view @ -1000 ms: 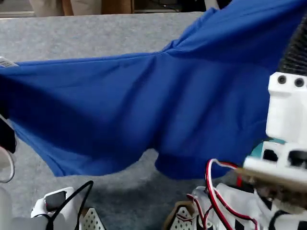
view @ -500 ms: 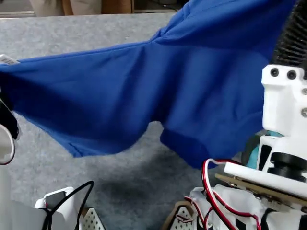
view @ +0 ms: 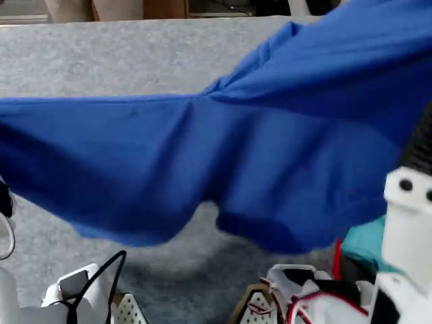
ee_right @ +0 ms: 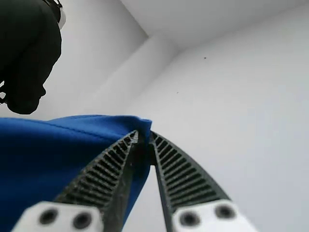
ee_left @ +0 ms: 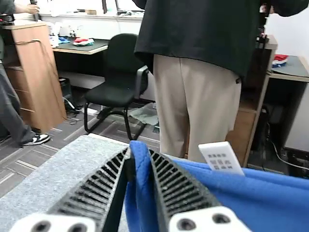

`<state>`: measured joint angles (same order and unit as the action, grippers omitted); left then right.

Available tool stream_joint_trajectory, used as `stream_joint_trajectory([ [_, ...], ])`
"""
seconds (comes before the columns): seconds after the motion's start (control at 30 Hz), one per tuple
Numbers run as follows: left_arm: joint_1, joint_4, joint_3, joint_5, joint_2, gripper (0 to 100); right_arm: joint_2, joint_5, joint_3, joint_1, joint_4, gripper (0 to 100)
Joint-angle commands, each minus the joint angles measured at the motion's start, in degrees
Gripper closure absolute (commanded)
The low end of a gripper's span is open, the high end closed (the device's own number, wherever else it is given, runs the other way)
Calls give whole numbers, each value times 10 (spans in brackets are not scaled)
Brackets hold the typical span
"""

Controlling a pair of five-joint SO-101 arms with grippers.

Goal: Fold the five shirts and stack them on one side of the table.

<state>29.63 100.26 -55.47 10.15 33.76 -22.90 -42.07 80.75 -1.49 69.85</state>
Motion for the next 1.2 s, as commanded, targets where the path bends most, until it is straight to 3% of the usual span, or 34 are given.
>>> stream_joint_trajectory([
  [0.0, 6, 5, 11, 2, 35, 981, -10, -2, -7, -1, 15, 994],
  [0.3, 5, 4, 275, 4, 180, 981, 0, 0, -33, -4, 84, 994],
  [0.4, 5, -34, 375, 4, 188, 981, 9, 25, -87, -4, 83, 994],
  [0.63, -4, -286, 644, 0, 187, 981, 51, 78, -237, -22, 57, 994],
  [0.9, -129, -611, 879, -1, 167, 981, 149, 112, -375, -61, -34, 994],
  [1.03, -145, -750, 877, -3, 63, 981, 225, 139, -385, -61, -110, 994],
  [1.17, -142, -771, 748, -12, -104, 981, 291, 161, -385, -62, -167, 994],
])
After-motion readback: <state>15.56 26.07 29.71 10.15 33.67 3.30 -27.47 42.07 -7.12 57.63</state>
